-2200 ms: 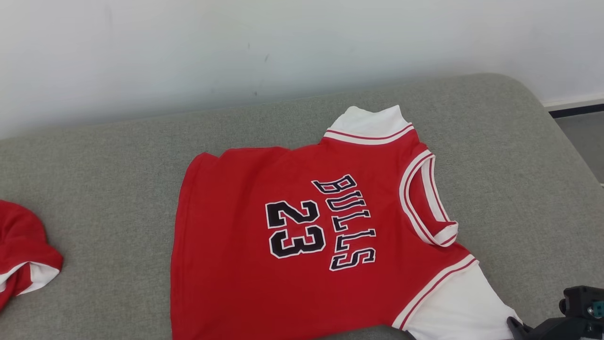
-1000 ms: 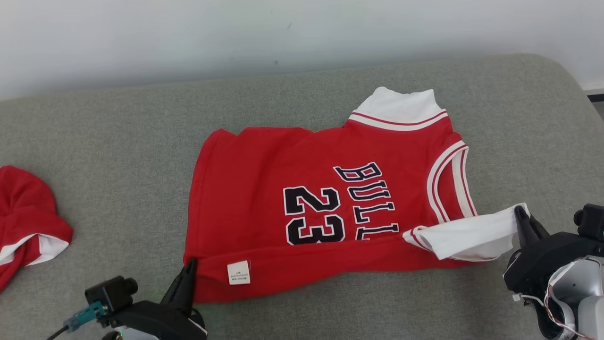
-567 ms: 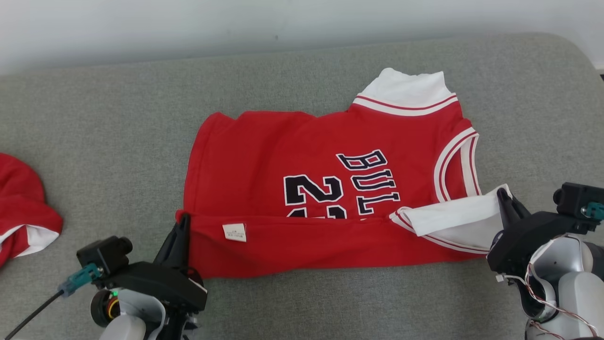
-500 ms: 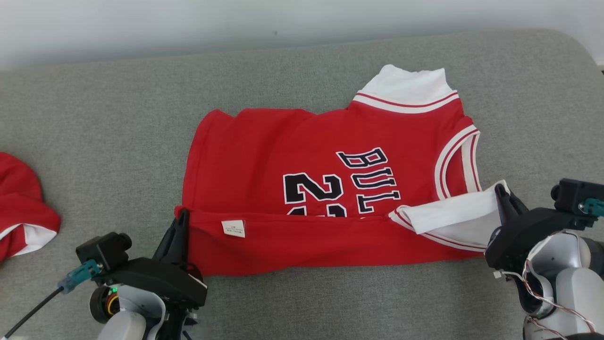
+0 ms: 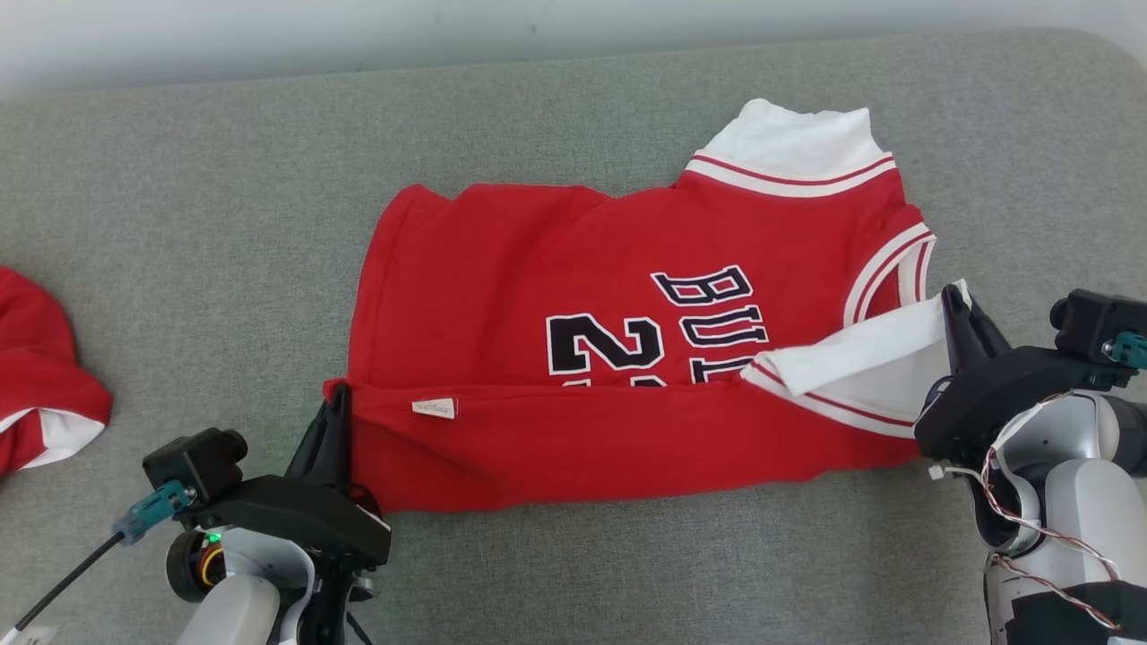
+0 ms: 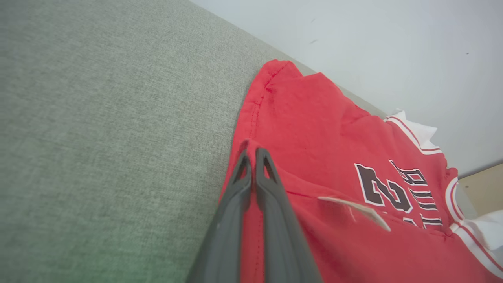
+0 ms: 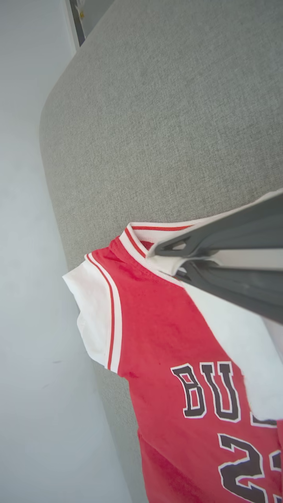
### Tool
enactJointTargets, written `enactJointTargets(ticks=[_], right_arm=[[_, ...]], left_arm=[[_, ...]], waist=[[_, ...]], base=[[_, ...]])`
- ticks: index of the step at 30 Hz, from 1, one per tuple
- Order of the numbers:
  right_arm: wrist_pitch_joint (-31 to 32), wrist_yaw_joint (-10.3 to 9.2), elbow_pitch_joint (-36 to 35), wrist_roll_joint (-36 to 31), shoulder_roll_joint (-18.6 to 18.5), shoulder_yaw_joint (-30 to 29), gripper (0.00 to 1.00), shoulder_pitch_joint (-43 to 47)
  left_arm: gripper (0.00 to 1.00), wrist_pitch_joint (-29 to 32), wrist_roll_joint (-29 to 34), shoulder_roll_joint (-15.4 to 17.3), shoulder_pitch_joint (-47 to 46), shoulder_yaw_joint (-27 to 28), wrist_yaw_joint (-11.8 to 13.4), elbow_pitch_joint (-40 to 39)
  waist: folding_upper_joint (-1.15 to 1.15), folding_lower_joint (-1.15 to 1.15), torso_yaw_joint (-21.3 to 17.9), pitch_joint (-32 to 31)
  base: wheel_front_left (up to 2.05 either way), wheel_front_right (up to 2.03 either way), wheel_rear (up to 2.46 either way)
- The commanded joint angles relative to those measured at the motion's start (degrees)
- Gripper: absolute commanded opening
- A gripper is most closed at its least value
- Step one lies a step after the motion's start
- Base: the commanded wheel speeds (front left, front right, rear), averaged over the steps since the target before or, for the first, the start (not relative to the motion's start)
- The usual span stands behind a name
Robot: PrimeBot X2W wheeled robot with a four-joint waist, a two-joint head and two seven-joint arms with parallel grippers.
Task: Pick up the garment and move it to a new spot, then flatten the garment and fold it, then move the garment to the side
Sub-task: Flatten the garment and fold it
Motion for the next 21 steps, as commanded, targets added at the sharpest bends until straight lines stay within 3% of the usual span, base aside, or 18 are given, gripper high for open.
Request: enactJointTargets(ticks=[1,7,9,10,11,21], right_arm=[[-0.29,-0.16,0.12,-0.15,-0.12,-0.11,0.00,-0.69],[-1.89,-0.16,2.13,-0.85,-0.12,-0.25,0.00,-2.35],[-2.14,-0.16,3.64,-1.36,-0.09,-0.47,0.00,-2.78],[-2.36,-0.16,4.32,-2.10,-0.10,-0.88,0.39,-3.04],[-2.33,-0.16,5.09,-2.78,-0.12,-1.16,1.00,-3.32],[-6.37,-0.16,6.45,-0.94,-0.10,-0.68,1.00,-3.03]], left_arm=[[0.00,-0.30,0.00,0.05,-0.56,0.15,0.05,0.24],[0.00,-0.75,-0.11,-0.23,-1.05,0.01,0.02,1.31],[0.32,-0.94,0.15,-0.40,-1.39,-0.21,0.03,1.73],[1.00,-1.18,0.42,-0.43,-1.55,-0.28,0.12,1.96],[1.00,-1.37,0.65,-0.57,-1.58,-0.36,0.23,2.27],[1.00,-6.24,2.78,0.60,1.73,0.11,0.69,3.64]], waist=[[-0.01,-0.01,0.11,0.10],[-0.01,-0.01,0.22,0.35],[-0.01,-0.01,0.18,0.39],[-0.01,-0.01,0.16,0.38],[-0.01,-0.01,0.16,0.33],[-0.01,-0.01,-0.25,-3.33]], base=[[0.00,0.00,0.00],[0.00,0.00,0.00],[0.00,0.00,0.00],[0.00,0.00,0.00],[0.00,0.00,0.00],[0.00,0.00,0.00]])
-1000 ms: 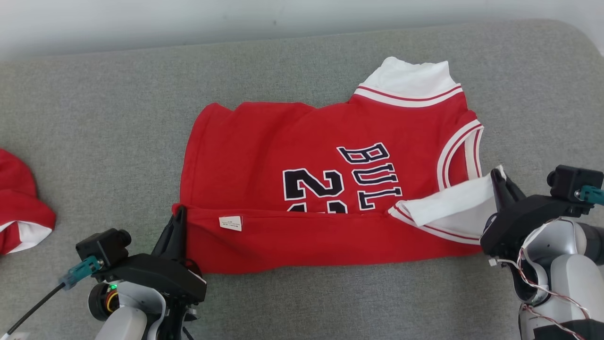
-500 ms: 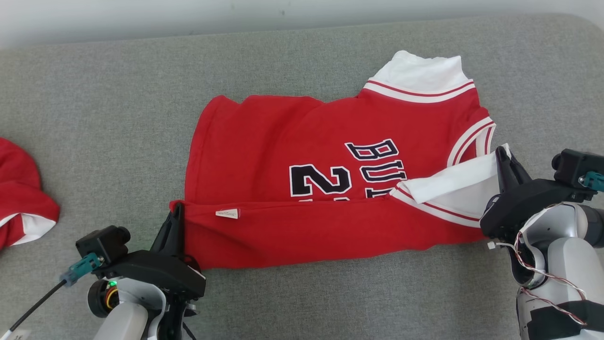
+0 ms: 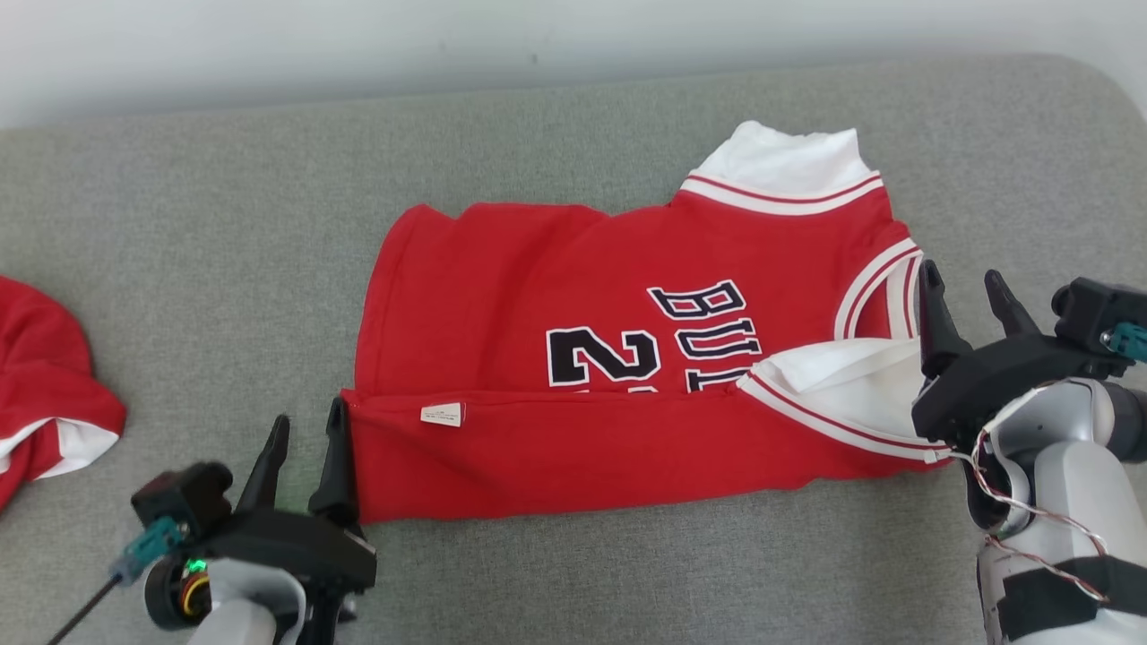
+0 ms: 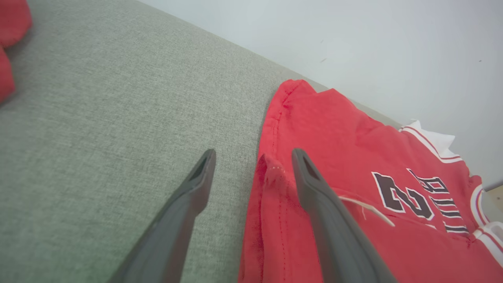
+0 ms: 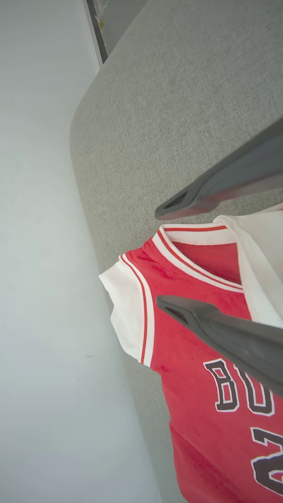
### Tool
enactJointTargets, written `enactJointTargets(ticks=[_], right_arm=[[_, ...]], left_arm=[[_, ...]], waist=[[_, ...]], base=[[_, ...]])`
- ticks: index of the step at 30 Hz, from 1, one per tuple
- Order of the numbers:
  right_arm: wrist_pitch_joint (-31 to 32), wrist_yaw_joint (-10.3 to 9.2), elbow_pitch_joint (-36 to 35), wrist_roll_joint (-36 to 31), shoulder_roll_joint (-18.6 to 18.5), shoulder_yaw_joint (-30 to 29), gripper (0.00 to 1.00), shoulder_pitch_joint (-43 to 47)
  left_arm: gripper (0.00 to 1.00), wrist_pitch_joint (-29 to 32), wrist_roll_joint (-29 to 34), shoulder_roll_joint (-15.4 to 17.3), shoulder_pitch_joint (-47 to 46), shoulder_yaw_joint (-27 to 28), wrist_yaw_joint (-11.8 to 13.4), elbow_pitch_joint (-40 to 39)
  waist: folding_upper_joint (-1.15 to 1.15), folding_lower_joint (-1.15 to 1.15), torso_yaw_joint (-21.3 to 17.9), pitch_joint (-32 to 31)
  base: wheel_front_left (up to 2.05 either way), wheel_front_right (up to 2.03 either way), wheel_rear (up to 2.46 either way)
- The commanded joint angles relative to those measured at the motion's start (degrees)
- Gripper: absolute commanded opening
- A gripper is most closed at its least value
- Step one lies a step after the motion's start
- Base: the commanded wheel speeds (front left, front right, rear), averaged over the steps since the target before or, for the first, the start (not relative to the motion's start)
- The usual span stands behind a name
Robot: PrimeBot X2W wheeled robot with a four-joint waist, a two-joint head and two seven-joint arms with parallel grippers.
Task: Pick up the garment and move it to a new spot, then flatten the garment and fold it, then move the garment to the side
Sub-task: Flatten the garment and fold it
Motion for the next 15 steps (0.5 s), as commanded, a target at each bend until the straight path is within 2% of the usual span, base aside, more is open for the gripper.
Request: enactJointTargets(ticks=[1,9,15], right_arm=[[0.01,-0.16,-0.89,-0.61,-0.08,-0.36,1.00,1.71],[7.33,-0.16,-3.74,-2.64,-0.06,-3.42,1.00,8.76],[10.80,-0.16,-2.13,-2.45,-0.05,-4.54,1.00,10.25]], left_arm=[[1.00,-0.99,1.28,0.87,2.10,-0.14,-0.01,-0.50],[1.00,-2.35,7.07,2.82,7.82,-3.60,1.24,-3.02],[1.00,-1.32,10.51,2.47,6.09,-6.82,2.68,-1.38]], waist=[[-0.01,0.00,-0.19,-1.84],[-0.01,0.00,-0.20,-3.54],[-0.01,0.00,-0.20,-2.19]], base=[[0.00,0.00,0.00],[0.00,0.00,0.00],[0.00,0.00,0.00]])
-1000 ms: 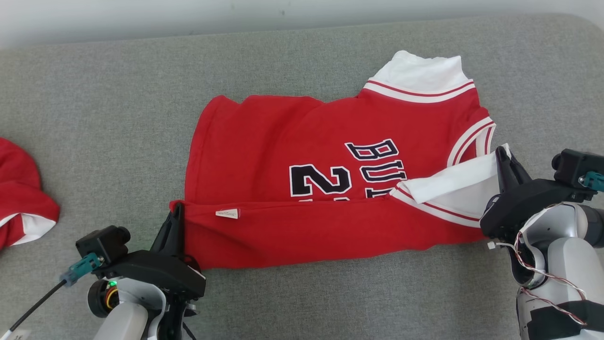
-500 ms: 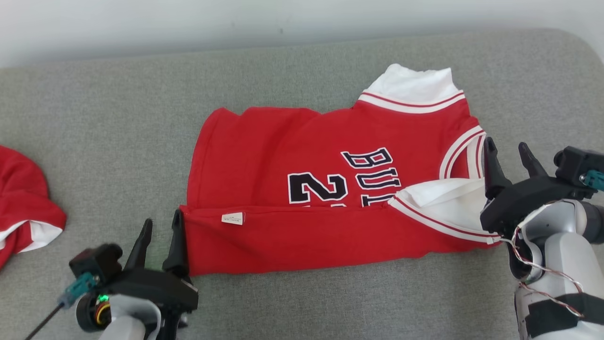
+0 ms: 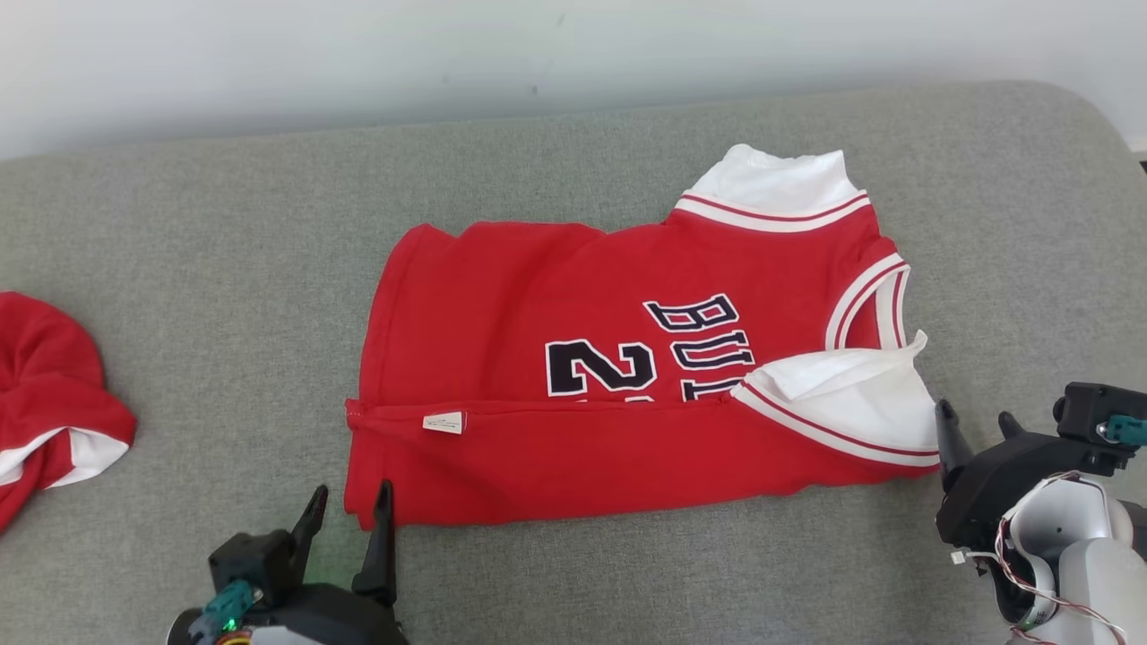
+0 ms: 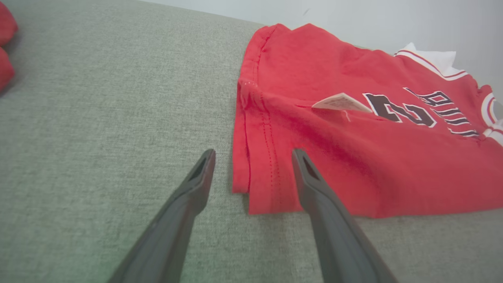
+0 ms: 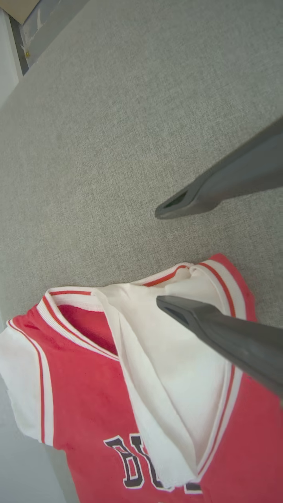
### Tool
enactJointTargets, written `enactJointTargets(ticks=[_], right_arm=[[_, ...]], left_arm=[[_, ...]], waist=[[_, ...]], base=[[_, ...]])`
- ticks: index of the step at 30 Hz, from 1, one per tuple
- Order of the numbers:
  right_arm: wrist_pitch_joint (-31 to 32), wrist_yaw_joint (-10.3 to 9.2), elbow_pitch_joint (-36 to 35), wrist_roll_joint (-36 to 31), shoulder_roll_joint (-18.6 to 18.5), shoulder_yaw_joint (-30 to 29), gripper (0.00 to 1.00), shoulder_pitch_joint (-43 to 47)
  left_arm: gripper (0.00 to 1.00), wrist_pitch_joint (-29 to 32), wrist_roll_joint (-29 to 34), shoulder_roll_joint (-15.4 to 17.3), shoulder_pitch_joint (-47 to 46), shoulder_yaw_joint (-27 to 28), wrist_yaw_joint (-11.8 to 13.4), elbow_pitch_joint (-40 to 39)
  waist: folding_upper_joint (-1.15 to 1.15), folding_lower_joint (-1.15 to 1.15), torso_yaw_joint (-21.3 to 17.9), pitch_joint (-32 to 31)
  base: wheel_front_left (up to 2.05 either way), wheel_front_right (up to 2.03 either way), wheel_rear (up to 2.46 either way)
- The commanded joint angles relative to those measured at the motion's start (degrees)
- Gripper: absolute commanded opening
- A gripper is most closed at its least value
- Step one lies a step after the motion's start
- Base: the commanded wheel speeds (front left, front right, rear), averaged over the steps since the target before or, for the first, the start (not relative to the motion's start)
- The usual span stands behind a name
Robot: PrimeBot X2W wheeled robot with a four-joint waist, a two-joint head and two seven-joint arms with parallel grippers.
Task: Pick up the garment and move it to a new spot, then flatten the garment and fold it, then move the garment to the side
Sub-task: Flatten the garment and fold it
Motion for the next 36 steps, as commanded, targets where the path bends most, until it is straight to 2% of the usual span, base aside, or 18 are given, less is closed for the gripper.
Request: enactJointTargets(ticks=[1,7,14,15,16,17,21,27,36], right_arm=[[0.63,-0.16,0.85,0.38,-0.03,0.19,1.00,-0.28],[3.59,-0.16,3.35,-0.21,-0.03,1.41,1.00,-1.11],[4.65,-0.15,5.90,0.36,0.06,2.69,1.00,-1.91],[5.09,-0.15,6.38,0.54,0.11,3.11,1.00,-1.92],[5.10,-0.15,6.63,0.78,0.15,3.33,0.57,-1.91],[5.08,-0.14,6.71,1.03,0.16,3.58,0.00,-2.01],[4.52,-0.15,5.51,1.55,-0.04,3.60,0.00,-1.81],[4.59,-0.15,-0.02,1.20,-0.06,1.35,0.00,0.78],[9.66,-0.15,-10.60,3.55,-0.09,-1.15,0.00,9.94]], left_arm=[[1.00,0.26,1.24,-0.29,-1.71,-0.46,0.64,0.67],[1.00,2.60,2.03,-0.88,-3.78,-1.84,1.82,2.65],[1.00,5.45,1.23,-1.83,-5.28,-3.04,1.46,5.89],[0.88,5.81,0.87,-2.03,-5.42,-3.12,1.21,6.33],[0.40,5.94,0.62,-2.14,-5.61,-3.15,1.01,6.66],[0.00,5.91,0.40,-2.23,-5.73,-3.23,0.78,6.95],[0.00,5.74,-0.17,-2.65,-5.07,-3.54,-0.44,7.59],[0.00,4.85,-1.55,-1.76,-1.56,-3.34,-1.36,6.05],[0.00,3.99,-2.68,-0.68,5.57,-3.94,-0.67,0.94]], waist=[[0.00,0.01,-0.02,0.98],[0.00,0.01,0.11,2.32],[0.00,0.01,0.59,3.08],[0.00,0.01,0.64,3.11],[0.00,0.01,0.67,3.10],[0.00,0.01,0.68,3.08],[0.00,0.01,0.92,2.57],[0.00,0.01,1.18,0.51],[0.00,0.01,0.63,-2.15]], base=[[0.00,0.00,0.00],[0.00,0.00,0.00],[0.00,0.00,0.00],[0.00,0.00,0.00],[0.00,0.00,0.00],[0.00,0.00,0.00],[0.00,0.00,0.00],[0.00,0.00,0.00],[0.00,0.00,0.00]])
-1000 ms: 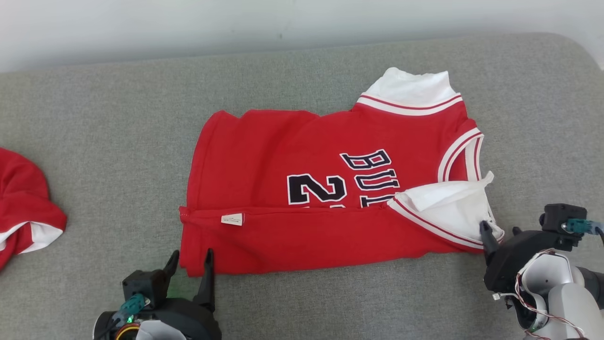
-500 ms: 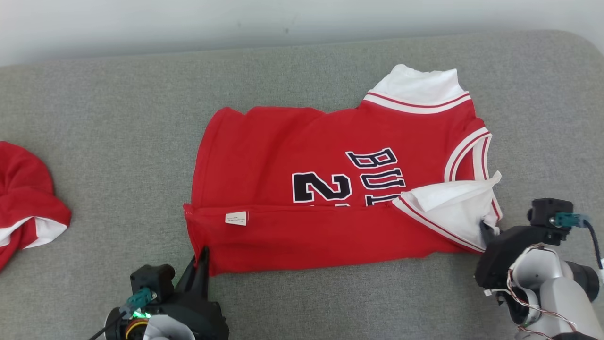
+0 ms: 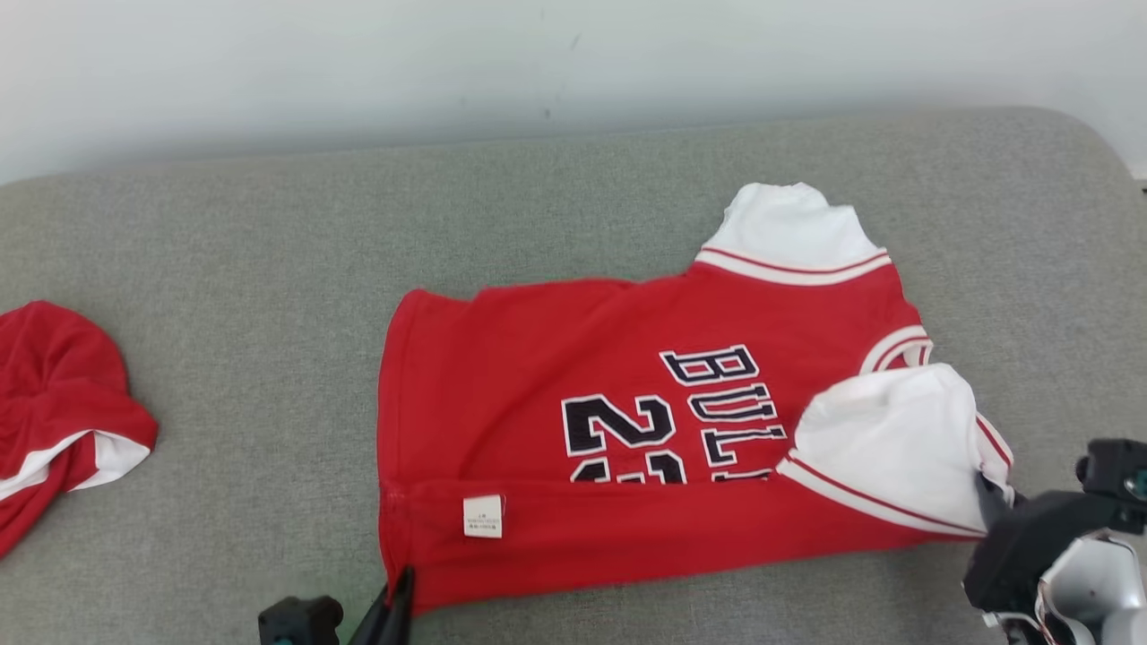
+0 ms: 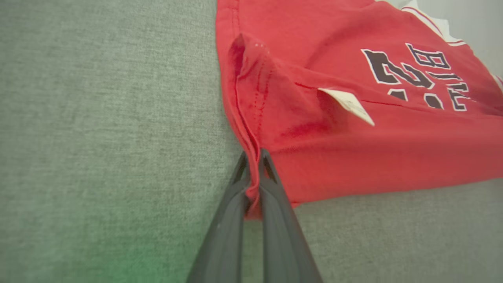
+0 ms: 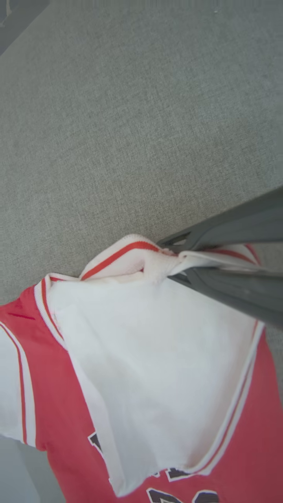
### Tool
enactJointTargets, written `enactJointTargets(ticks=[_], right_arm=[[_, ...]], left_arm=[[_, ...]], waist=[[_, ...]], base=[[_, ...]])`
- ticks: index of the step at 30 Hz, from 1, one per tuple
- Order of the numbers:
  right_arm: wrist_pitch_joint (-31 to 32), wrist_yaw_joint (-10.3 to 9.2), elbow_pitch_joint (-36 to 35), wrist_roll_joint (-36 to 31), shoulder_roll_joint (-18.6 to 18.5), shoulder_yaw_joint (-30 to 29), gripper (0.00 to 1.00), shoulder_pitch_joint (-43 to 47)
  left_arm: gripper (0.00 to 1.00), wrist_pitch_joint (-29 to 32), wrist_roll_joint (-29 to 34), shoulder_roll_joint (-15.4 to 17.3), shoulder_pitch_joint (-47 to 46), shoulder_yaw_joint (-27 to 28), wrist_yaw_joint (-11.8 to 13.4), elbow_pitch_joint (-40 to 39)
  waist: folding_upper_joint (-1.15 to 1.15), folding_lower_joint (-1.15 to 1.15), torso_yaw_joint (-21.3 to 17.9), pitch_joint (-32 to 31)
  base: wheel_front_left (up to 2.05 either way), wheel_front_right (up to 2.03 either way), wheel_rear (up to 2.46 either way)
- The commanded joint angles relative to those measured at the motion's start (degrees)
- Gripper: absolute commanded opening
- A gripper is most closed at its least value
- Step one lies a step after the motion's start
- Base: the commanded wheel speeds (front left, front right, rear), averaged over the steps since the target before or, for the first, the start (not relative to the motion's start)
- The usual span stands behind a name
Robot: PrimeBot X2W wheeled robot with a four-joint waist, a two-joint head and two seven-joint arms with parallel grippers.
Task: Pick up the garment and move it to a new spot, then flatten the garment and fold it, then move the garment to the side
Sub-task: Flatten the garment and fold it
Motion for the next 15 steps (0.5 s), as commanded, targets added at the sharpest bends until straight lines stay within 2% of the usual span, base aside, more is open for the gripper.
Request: enactJointTargets(ticks=[1,5,11,12,13,14,15], right_arm=[[0.28,-0.14,-1.11,0.51,-0.19,-0.83,0.00,1.58],[1.13,-0.14,-2.53,1.55,-0.18,-1.31,0.00,3.75],[1.90,-0.14,-1.08,2.24,-0.18,-1.00,0.00,5.56],[1.69,-0.14,-0.80,2.28,-0.18,-0.93,0.00,5.80],[1.38,-0.14,-0.57,2.29,-0.18,-0.73,0.50,5.89],[1.21,-0.14,-0.34,2.31,-0.17,-0.57,1.00,5.93],[1.10,-0.14,-0.17,2.25,-0.17,-0.50,1.00,5.94]], left_arm=[[0.00,-0.34,-0.75,0.42,1.41,-0.01,0.40,-0.39],[0.00,-0.19,-1.00,0.81,2.93,0.00,0.97,-1.73],[0.00,0.63,-1.32,1.10,4.34,-0.25,1.83,-2.19],[0.29,0.66,-1.20,1.15,4.46,-0.26,2.17,-2.14],[1.00,0.55,-1.05,1.18,4.58,-0.25,2.42,-2.14],[1.00,0.29,-1.08,1.14,4.72,-0.16,2.62,-2.18],[1.00,0.08,-1.17,1.18,4.92,-0.07,2.64,-2.20]], waist=[[0.00,0.00,-0.24,-0.42],[0.00,0.00,-0.52,-0.72],[0.00,0.00,-0.73,-0.91],[0.00,0.00,-0.74,-0.98],[0.00,0.00,-0.75,-1.06],[0.00,0.00,-0.77,-1.15],[0.00,0.00,-0.79,-1.23]], base=[[0.00,0.00,0.00],[0.00,0.00,0.00],[0.00,0.00,0.00],[0.00,0.00,0.00],[0.00,0.00,0.00],[0.00,0.00,0.00],[0.00,0.00,0.00]])
